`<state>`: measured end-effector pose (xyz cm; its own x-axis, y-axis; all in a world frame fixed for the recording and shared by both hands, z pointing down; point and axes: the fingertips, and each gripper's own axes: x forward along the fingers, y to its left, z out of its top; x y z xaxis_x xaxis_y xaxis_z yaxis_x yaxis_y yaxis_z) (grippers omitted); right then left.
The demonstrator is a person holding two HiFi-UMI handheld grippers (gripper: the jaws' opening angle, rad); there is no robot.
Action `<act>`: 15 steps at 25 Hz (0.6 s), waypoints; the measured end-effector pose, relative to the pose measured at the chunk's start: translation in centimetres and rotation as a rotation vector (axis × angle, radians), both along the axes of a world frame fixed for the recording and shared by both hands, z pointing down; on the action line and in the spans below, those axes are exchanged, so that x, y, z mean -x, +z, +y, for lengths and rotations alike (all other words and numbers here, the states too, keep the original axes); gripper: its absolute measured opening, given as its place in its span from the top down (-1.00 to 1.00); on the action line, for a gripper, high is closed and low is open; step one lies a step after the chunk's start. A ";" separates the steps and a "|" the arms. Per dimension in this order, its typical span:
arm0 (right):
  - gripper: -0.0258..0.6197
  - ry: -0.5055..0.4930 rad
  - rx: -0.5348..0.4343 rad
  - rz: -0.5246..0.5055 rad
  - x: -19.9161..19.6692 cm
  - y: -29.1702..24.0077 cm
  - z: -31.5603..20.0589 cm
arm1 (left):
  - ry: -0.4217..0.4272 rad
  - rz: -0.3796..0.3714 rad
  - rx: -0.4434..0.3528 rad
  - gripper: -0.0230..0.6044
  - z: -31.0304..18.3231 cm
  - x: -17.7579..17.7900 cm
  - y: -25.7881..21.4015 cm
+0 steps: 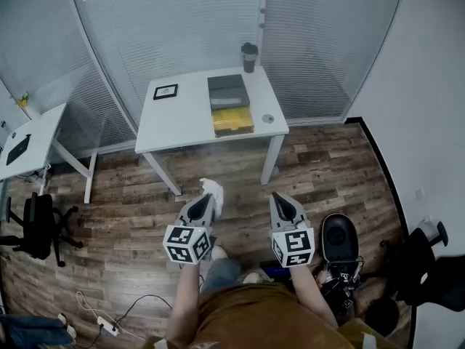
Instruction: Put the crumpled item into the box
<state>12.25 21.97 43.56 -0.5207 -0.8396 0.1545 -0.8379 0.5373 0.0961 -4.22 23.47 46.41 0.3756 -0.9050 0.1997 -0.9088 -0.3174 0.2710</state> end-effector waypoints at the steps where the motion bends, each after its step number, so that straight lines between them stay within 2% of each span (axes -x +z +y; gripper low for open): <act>1: 0.89 0.001 0.000 0.000 -0.1 0.0 0.0 | -0.001 0.000 0.000 0.82 0.0 -0.1 0.0; 15: 0.89 0.020 0.000 -0.027 -1.8 -0.1 -0.9 | -0.005 0.001 0.010 0.82 -1.2 -0.9 0.2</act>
